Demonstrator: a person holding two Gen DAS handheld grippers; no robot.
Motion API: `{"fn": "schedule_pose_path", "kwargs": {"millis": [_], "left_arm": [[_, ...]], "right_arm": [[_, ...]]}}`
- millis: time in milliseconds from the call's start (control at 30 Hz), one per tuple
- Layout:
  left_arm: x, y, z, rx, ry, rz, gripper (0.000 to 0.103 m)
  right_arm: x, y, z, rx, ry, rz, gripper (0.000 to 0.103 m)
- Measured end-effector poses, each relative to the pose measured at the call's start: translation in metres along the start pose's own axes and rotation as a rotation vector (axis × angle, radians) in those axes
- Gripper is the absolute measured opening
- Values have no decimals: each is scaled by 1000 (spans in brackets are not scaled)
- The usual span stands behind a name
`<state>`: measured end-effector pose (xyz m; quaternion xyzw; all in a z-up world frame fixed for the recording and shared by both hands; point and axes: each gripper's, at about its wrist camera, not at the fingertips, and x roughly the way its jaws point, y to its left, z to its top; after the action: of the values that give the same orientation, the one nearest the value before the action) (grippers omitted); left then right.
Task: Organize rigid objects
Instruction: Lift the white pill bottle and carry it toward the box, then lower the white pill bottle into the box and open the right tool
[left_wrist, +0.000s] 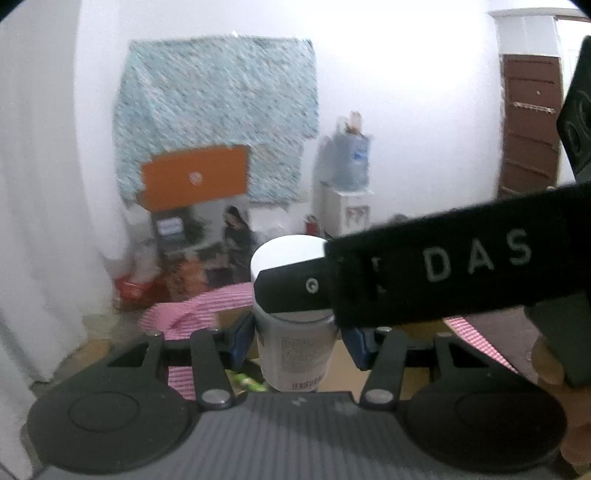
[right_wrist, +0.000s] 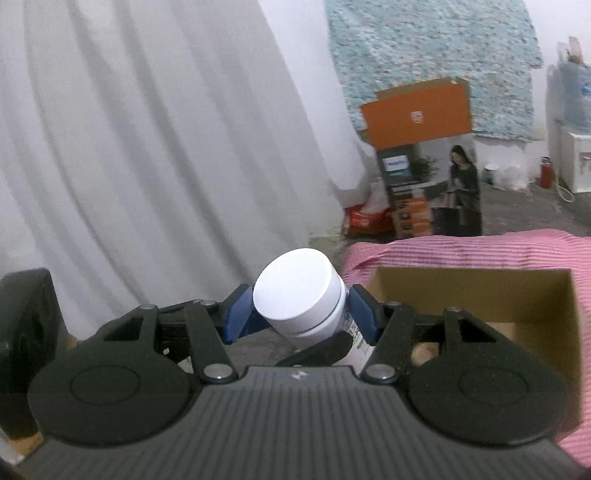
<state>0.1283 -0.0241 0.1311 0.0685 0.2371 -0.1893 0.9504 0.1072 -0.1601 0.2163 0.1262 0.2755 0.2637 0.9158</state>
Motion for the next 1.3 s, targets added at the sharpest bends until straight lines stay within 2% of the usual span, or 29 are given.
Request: {"fn": "schedule_pose_path", "kwargs": {"millis": [133,367,667,900,1100,1200,1300], "left_arm": [[56,-4,22,15,76,-59,53],[147,-11,29,43,240,-108,53],[240,-8,21,-7,410,-137,53],[272,-11,9,5,475,-101,53],[279,-13,4,34,490,-90,53],[275,-15,4,45,497,-99,59],[266,-18,6,54,488,-102,70]], "right_arm": [[12,-47,15,55,32,-35,57],[49,-137,20,172,110,-65,57],[106,-203,2,216,203,-104,56],[154,-235,-10,250,256,-101,56],[171,-240,-17,235,260,-96,56],[169,-238,-17,231,261,-97,57],[167,-235,-17,235,263,-91,59]]}}
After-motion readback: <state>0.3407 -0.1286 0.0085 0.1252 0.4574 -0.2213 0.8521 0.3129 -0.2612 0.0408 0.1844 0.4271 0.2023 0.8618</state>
